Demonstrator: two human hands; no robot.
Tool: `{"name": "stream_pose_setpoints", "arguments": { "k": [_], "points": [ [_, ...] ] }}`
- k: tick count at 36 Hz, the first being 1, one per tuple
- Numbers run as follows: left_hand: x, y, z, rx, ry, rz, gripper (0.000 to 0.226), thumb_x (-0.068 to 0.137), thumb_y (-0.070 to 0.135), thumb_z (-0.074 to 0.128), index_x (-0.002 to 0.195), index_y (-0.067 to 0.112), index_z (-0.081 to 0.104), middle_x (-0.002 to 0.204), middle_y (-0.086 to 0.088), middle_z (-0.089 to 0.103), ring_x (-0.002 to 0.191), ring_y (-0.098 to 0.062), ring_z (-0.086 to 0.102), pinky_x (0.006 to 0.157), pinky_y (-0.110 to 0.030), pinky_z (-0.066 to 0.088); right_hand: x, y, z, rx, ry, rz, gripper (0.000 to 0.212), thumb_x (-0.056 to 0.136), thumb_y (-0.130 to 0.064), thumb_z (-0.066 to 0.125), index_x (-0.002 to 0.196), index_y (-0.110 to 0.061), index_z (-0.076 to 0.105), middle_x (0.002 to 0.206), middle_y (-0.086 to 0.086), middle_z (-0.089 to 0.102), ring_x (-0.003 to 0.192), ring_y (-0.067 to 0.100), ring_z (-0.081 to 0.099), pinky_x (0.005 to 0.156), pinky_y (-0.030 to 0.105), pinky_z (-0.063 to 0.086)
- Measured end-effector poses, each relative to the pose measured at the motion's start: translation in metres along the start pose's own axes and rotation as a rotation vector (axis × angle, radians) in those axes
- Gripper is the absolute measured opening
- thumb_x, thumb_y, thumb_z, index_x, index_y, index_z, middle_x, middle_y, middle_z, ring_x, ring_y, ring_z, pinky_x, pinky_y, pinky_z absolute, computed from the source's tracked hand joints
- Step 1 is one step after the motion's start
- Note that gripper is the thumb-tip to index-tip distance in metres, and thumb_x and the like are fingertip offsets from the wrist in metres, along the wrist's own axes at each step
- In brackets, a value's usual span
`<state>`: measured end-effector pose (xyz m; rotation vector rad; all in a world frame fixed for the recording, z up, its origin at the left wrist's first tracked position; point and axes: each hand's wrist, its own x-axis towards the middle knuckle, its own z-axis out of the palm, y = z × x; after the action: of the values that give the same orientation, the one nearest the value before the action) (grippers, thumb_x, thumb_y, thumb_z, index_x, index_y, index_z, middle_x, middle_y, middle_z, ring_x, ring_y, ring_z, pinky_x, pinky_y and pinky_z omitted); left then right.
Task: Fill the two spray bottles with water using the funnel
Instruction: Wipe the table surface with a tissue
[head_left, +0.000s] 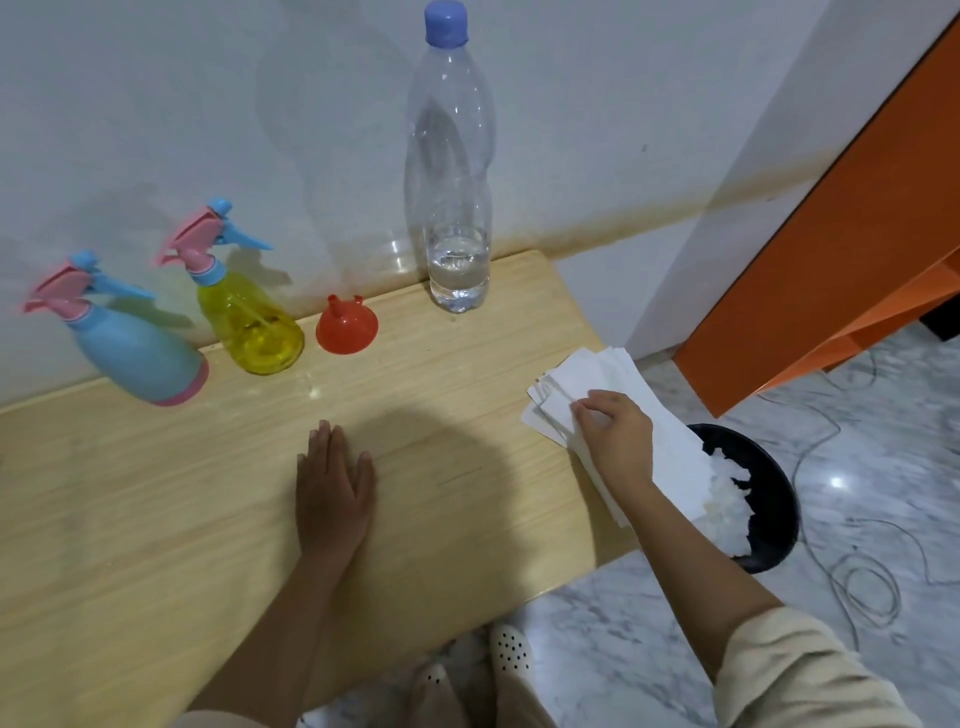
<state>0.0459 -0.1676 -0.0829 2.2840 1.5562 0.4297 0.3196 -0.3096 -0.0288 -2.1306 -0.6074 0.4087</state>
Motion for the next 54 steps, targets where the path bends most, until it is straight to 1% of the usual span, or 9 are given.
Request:
{"name": "stream_pose_setpoints", "arguments": {
  "k": [6,14,17,24,31,34,37,40,54],
  "points": [
    [0.000,0.000,0.000,0.002,-0.005,-0.005,0.067,0.091,0.042,0.028,0.142,-0.001,0.035,0.154,-0.013,0.028,0.144,-0.025,0.022,0.119,-0.040,0.012,-0.001,-0.008,-0.008,0.158,0.084,0.063,0.022,0.089,-0.018,0.062,0.105,-0.005,0.070,0.111,0.003,0.069,0.098,0.006,0.057,0.074,-0.005,0.036],
    [-0.001,-0.002,-0.003,0.016,-0.035,-0.004,0.067,0.092,0.043,0.028,0.144,0.001,0.031,0.155,-0.012,0.025,0.145,-0.024,0.018,0.120,-0.039,0.009,0.006,-0.044,-0.022,0.115,0.230,-0.024,0.024,0.092,-0.031,0.056,0.102,-0.016,0.071,0.098,-0.001,0.072,0.085,0.014,0.065,0.072,0.022,0.048],
    [-0.006,-0.006,-0.005,0.041,0.005,-0.063,0.066,0.092,0.043,0.029,0.143,0.001,0.034,0.154,-0.015,0.027,0.145,-0.027,0.019,0.118,-0.040,0.009,0.014,-0.065,-0.016,0.160,0.229,-0.071,0.021,0.092,-0.029,0.056,0.098,-0.016,0.072,0.096,-0.008,0.070,0.092,0.004,0.062,0.072,0.009,0.042],
    [-0.007,-0.018,-0.013,0.011,0.059,-0.159,0.054,0.097,0.026,0.045,0.142,-0.002,0.034,0.153,-0.016,0.028,0.144,-0.028,0.021,0.118,-0.040,0.013,0.028,-0.108,0.043,0.214,0.130,-0.025,0.017,0.089,-0.022,0.057,0.085,-0.016,0.072,0.079,-0.008,0.067,0.079,0.009,0.062,0.060,0.011,0.039],
    [-0.007,-0.036,-0.015,0.046,0.106,-0.177,0.062,0.092,0.040,0.031,0.133,-0.003,0.048,0.144,-0.021,0.042,0.135,-0.034,0.039,0.111,-0.045,0.026,0.023,-0.110,0.115,0.117,-0.105,-0.080,0.032,0.093,-0.024,0.050,0.061,-0.019,0.055,0.065,0.000,0.059,0.071,0.019,0.052,0.053,0.008,0.034],
    [-0.006,-0.035,-0.013,0.067,0.125,-0.175,0.059,0.092,0.038,0.033,0.132,-0.002,0.050,0.143,-0.020,0.045,0.134,-0.033,0.042,0.110,-0.042,0.029,0.015,-0.092,0.135,-0.076,-0.307,-0.282,0.030,0.098,-0.032,0.037,0.100,-0.017,0.063,0.113,0.009,0.063,0.113,0.024,0.052,0.097,0.028,0.040],
    [-0.006,-0.034,-0.012,0.065,0.152,-0.186,0.057,0.091,0.037,0.035,0.132,0.000,0.050,0.143,-0.019,0.045,0.134,-0.030,0.041,0.109,-0.041,0.031,0.013,-0.065,0.147,-0.465,-0.467,-0.442,0.056,0.099,-0.045,0.016,0.147,-0.017,0.025,0.159,0.006,0.012,0.147,0.023,0.004,0.117,0.047,0.003],
    [-0.006,-0.033,-0.011,0.061,0.162,-0.188,0.056,0.091,0.037,0.036,0.132,0.001,0.050,0.144,-0.018,0.044,0.134,-0.029,0.041,0.109,-0.041,0.032,0.012,-0.049,0.154,-0.646,-0.425,-0.510,0.074,0.087,-0.056,-0.004,0.150,-0.021,0.005,0.159,0.001,-0.005,0.146,0.019,-0.009,0.115,0.043,-0.011],
    [-0.005,-0.032,-0.012,0.068,0.166,-0.216,0.057,0.090,0.037,0.039,0.134,0.003,0.049,0.145,-0.015,0.043,0.136,-0.027,0.040,0.110,-0.038,0.028,0.011,-0.082,0.207,-0.648,-0.453,-0.634,0.081,0.086,-0.057,-0.002,0.149,-0.007,0.003,0.159,0.006,0.001,0.147,0.015,-0.002,0.116,0.041,-0.009]
  ]
}}
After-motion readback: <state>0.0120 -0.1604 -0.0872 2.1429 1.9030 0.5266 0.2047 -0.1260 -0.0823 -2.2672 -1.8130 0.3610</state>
